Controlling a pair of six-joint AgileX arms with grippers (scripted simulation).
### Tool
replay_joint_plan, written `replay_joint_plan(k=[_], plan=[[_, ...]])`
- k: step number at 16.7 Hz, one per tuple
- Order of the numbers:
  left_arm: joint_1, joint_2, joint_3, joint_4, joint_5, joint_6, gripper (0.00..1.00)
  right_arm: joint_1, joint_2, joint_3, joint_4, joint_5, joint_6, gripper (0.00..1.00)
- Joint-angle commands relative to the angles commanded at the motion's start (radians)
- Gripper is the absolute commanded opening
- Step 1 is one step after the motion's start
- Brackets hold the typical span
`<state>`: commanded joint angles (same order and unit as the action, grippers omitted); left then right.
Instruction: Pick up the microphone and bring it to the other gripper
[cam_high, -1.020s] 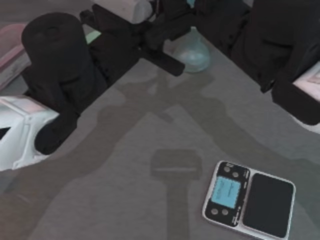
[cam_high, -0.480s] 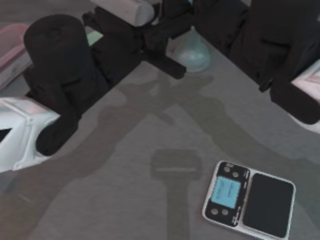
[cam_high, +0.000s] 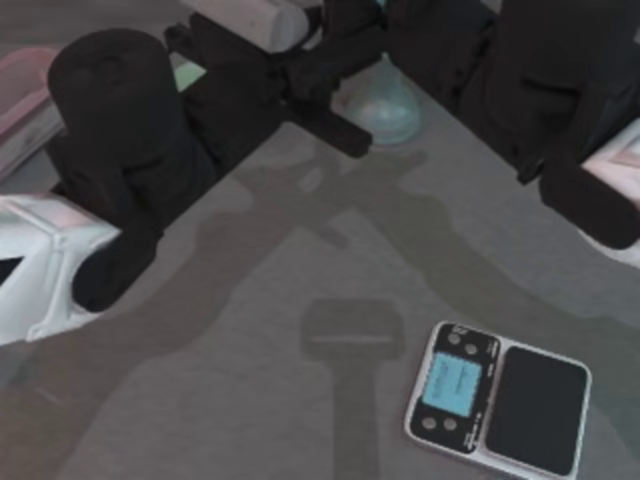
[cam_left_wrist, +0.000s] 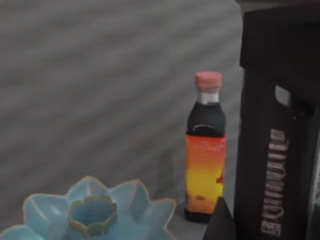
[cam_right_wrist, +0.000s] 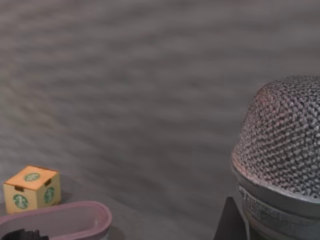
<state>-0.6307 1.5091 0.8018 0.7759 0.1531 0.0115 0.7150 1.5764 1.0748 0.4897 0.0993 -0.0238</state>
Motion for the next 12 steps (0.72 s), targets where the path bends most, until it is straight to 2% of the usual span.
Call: replay_joint_plan(k=[6, 12], plan=[[0.000, 0.000, 0.000, 0.000, 0.000, 0.000, 0.00, 0.000, 0.000, 0.000, 0.000, 0.000, 0.000, 0.00], [0.000, 0.000, 0.000, 0.000, 0.000, 0.000, 0.45, 0.000, 0.000, 0.000, 0.000, 0.000, 0.000, 0.00]])
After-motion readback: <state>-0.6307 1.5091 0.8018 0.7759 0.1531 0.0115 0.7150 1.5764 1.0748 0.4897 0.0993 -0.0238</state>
